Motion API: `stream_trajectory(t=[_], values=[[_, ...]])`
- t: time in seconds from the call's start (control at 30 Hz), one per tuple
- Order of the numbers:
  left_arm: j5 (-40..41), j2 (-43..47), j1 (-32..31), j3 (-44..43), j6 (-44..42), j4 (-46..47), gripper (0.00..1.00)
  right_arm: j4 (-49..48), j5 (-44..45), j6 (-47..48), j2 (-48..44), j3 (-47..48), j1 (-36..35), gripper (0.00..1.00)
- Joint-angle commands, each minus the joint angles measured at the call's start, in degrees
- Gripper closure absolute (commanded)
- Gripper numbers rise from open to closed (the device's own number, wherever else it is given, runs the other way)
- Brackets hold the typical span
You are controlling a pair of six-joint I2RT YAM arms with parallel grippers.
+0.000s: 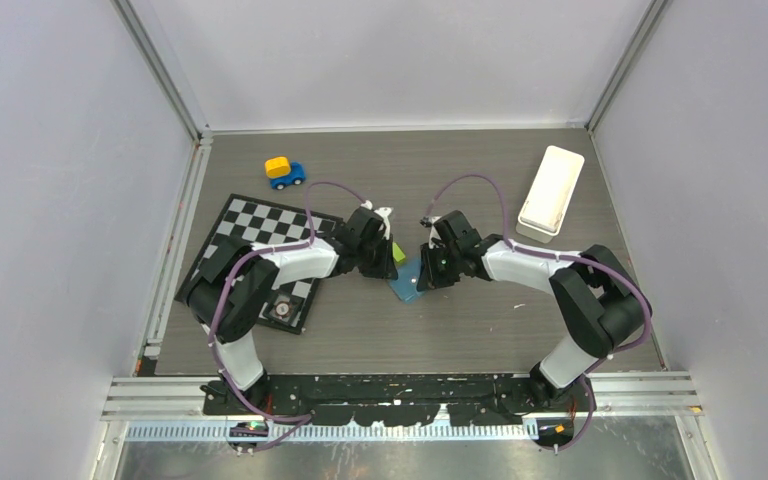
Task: Put the credit cards into the card holder
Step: Open the card holder at the center of the board.
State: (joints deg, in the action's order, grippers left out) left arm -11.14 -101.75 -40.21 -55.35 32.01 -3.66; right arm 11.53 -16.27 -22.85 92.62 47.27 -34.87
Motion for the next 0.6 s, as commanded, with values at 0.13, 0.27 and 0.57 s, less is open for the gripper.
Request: stream_trajectory(t=[0.13, 0.27, 0.57], values=[[-0.18, -2.13, -1.10, -0.59, 0.37, -2.56, 1.00, -7.74, -7.51, -2.00, 1.59, -0.84, -4.53, 0.99], [1.39, -2.53, -1.10, -1.38, 0.57, -4.63, 1.00, -7.73, -8.75, -1.16, -1.51, -2.05, -5.04, 1.00], [3.14, -3.18, -0.63, -2.90, 0.06, -7.59, 1.00, -6.86, -10.50, -0.53, -5.59, -2.88, -6.59, 0.99]])
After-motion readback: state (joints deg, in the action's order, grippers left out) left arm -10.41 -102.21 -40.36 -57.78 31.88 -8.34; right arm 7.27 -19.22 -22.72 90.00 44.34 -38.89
